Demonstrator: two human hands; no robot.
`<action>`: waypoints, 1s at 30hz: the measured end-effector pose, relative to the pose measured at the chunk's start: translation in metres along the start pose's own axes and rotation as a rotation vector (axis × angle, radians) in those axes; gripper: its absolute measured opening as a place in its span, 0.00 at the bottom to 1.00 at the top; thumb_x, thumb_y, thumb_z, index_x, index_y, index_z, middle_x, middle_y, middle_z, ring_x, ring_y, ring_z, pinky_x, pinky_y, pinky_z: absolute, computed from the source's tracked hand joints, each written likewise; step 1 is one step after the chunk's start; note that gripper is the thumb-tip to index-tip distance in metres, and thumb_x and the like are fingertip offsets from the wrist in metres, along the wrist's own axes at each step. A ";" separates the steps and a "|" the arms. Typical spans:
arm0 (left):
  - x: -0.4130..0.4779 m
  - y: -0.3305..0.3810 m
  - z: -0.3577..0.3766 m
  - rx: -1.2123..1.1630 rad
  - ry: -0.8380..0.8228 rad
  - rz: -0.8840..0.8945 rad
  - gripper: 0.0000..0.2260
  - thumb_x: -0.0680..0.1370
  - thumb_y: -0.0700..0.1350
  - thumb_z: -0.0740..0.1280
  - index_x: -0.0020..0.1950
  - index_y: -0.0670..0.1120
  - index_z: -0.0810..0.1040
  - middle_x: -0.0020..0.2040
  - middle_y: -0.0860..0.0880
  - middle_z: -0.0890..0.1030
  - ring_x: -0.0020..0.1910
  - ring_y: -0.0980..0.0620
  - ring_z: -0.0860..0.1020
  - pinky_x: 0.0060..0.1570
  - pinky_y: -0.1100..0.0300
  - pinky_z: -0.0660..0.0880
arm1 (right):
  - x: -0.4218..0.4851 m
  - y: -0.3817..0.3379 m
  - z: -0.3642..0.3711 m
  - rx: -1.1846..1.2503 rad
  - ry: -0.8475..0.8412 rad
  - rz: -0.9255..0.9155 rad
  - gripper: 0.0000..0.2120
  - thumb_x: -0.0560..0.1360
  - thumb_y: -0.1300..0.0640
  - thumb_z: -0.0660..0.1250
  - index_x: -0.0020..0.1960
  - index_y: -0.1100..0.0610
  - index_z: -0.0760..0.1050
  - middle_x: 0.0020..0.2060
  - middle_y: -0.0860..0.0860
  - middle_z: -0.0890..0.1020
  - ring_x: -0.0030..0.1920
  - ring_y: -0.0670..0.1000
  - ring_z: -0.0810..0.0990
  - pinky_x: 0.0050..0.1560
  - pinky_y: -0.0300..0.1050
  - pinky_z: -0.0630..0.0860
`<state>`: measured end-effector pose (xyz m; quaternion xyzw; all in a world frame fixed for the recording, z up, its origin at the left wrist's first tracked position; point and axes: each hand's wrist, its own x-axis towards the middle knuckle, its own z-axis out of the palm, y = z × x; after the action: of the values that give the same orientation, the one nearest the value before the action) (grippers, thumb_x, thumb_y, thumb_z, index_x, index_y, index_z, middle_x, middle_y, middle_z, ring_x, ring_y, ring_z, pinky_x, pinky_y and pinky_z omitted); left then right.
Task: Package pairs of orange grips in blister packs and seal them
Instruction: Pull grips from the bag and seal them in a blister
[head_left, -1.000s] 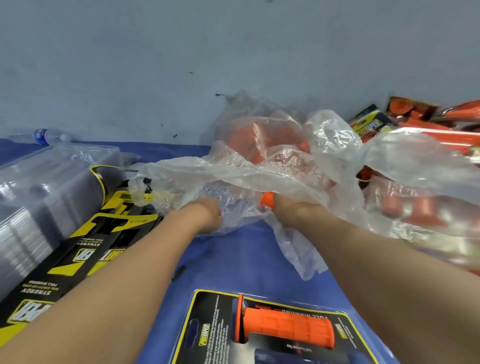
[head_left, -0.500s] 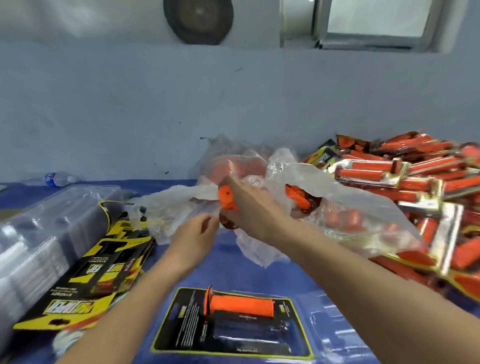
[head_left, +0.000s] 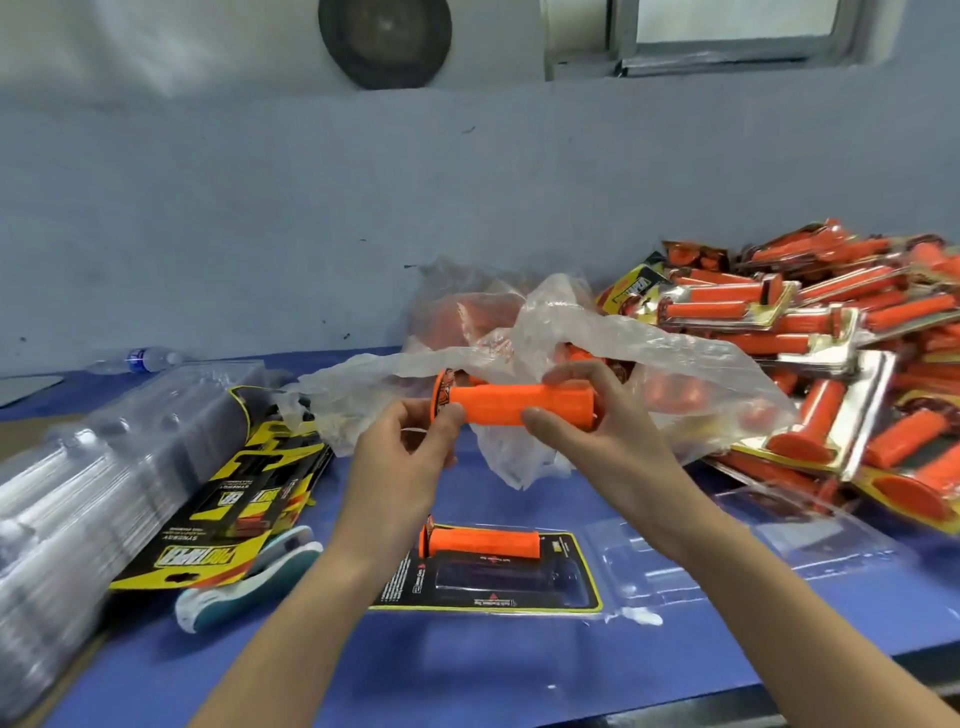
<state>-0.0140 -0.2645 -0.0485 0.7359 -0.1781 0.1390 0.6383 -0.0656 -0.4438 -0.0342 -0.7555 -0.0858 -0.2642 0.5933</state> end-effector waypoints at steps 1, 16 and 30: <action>-0.004 -0.003 0.000 0.032 0.010 0.019 0.12 0.76 0.57 0.67 0.50 0.49 0.79 0.38 0.53 0.82 0.39 0.56 0.81 0.39 0.71 0.73 | -0.005 0.010 -0.001 -0.044 -0.011 0.003 0.13 0.74 0.55 0.73 0.55 0.48 0.72 0.38 0.42 0.78 0.35 0.38 0.76 0.36 0.30 0.71; -0.039 -0.032 -0.001 0.469 -0.031 0.727 0.04 0.78 0.48 0.67 0.50 0.51 0.73 0.50 0.53 0.73 0.45 0.55 0.77 0.36 0.55 0.74 | -0.038 0.057 0.008 -0.542 -0.112 -0.051 0.20 0.74 0.58 0.71 0.60 0.42 0.70 0.53 0.35 0.70 0.51 0.43 0.74 0.51 0.47 0.73; -0.027 -0.039 -0.024 0.287 0.166 -0.031 0.13 0.74 0.61 0.67 0.42 0.52 0.79 0.36 0.57 0.83 0.36 0.57 0.80 0.40 0.55 0.78 | -0.051 0.063 -0.013 -0.858 -0.134 -0.070 0.26 0.77 0.39 0.59 0.74 0.41 0.60 0.66 0.41 0.69 0.66 0.48 0.68 0.65 0.42 0.65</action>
<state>-0.0202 -0.2340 -0.0916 0.8081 -0.0919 0.2134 0.5413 -0.0846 -0.4644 -0.1112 -0.9458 -0.0319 -0.2464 0.2093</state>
